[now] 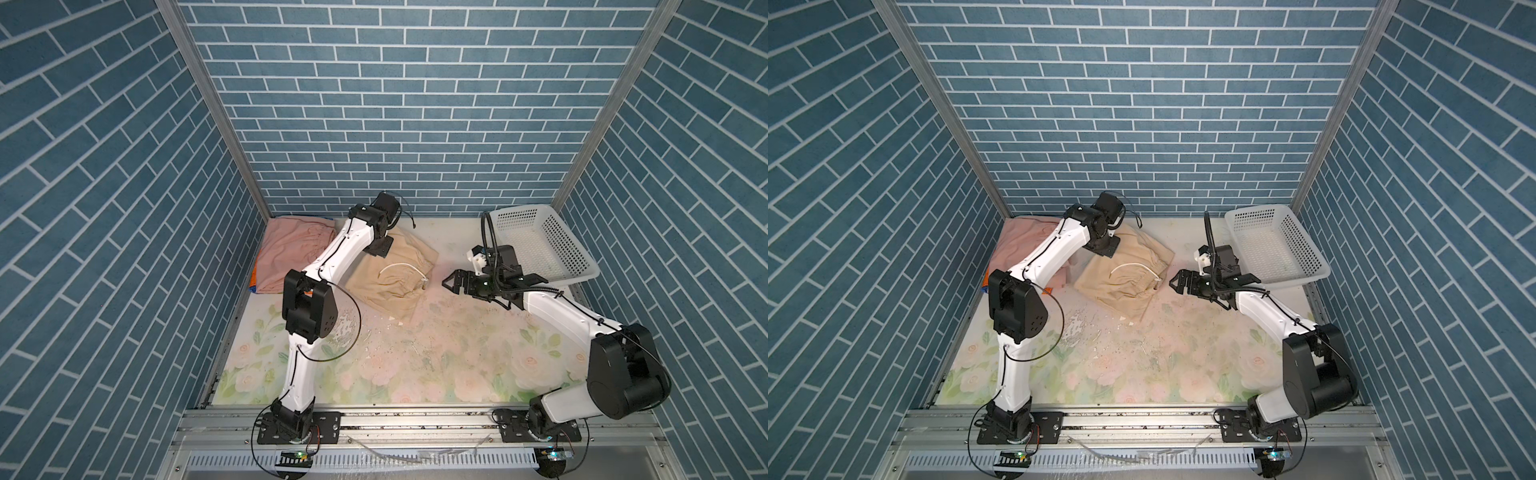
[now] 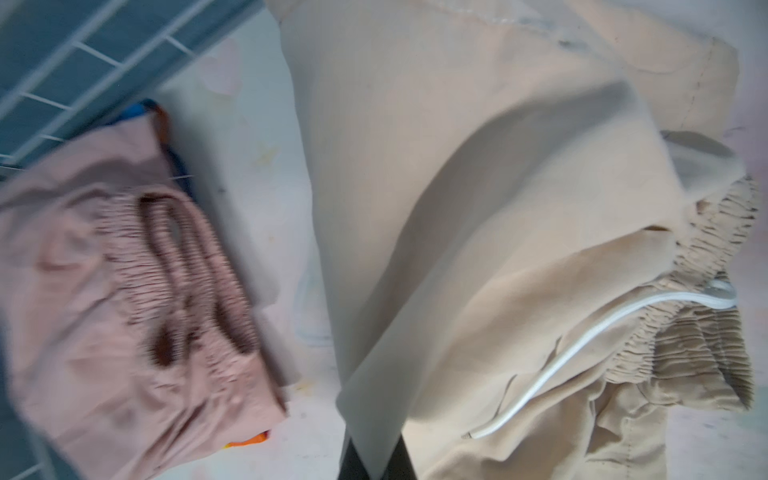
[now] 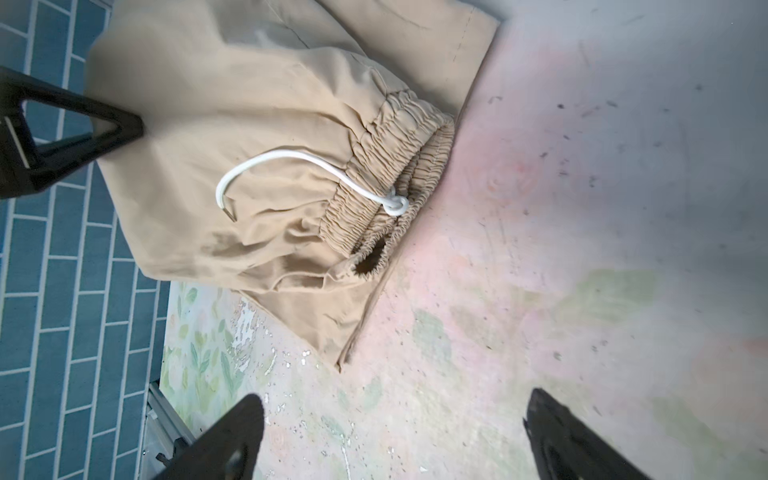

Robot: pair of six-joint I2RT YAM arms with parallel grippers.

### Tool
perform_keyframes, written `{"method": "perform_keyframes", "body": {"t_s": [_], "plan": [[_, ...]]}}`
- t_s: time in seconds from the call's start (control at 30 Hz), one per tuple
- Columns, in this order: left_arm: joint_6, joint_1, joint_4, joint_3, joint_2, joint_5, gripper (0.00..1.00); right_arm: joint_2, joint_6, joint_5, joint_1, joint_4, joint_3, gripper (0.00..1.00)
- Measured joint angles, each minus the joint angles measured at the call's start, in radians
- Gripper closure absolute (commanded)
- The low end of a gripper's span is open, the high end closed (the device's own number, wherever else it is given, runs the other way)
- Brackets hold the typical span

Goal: Fold and stack the shorts
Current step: 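Carry the trousers with the left gripper onto the pink garment stack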

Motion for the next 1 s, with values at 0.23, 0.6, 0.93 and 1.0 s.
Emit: {"method": "perform_keyframes", "body": {"t_s": [0.23, 0.6, 0.93, 1.0], "plan": [[0.116, 0.024, -0.088, 0.176, 0.053, -0.283, 1.0, 0.143, 0.022, -0.002, 0.084, 0.039, 0.167, 0.01], [0.236, 0.164, -0.048, 0.204, 0.056, -0.421, 1.0, 0.305, 0.042, -0.024, 0.158, 0.055, 0.331, 0.01], [0.259, 0.232, -0.003, 0.255, 0.021, -0.375, 1.0, 0.428, 0.051, -0.054, 0.18, 0.06, 0.466, 0.01], [0.259, 0.247, 0.01, 0.254, 0.008, -0.341, 1.0, 0.441, 0.051, -0.061, 0.181, 0.06, 0.485, 0.01]]}}
